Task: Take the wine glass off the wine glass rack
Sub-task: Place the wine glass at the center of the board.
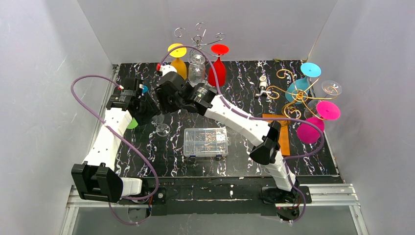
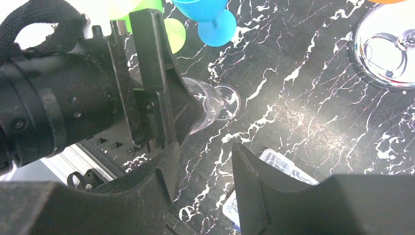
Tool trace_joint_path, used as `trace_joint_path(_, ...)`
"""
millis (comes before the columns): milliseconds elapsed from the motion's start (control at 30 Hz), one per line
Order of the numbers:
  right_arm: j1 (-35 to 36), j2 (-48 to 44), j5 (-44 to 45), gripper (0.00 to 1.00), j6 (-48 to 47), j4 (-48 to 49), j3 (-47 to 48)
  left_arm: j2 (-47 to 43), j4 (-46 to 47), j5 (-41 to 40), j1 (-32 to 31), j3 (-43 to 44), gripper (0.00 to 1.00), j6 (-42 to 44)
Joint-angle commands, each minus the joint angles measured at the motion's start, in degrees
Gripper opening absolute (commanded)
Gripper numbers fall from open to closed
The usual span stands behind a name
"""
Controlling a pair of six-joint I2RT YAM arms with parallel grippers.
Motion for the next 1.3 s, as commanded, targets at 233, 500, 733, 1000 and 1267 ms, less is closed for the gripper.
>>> trace_joint_path(233, -0.3, -8.2, 3.4, 0.57, -1.5, 1.8, -1.5, 2.4, -3.9, -3.7, 0.3, 9.0, 0.53, 2.5)
trace_joint_path(500, -0.3, -13.8, 5.3, 0.62, -2.2, 1.1, -3.2, 2.3, -5.4, -4.3, 0.3, 10.0, 0.53, 2.9)
trace_joint_path(733, -0.3, -19.9, 8.6, 0.71, -3.2, -0.5, -5.5, 0.6, -7.4, -3.5, 0.3, 12.3, 0.56, 4.4)
trace_joint_path(1000, -0.3, -29.9, 17.1, 0.92, -4.3, -3.0, -9.7, -3.3, -9.6, -2.0, 0.3, 14.5, 0.81, 6.9)
trace_joint_path(1267, -0.6, -37.8, 34.2, 0.98, -6.1, -11.2, -10.0, -5.3, -12.1, -1.2, -2.9, 21.0, 0.98, 9.4)
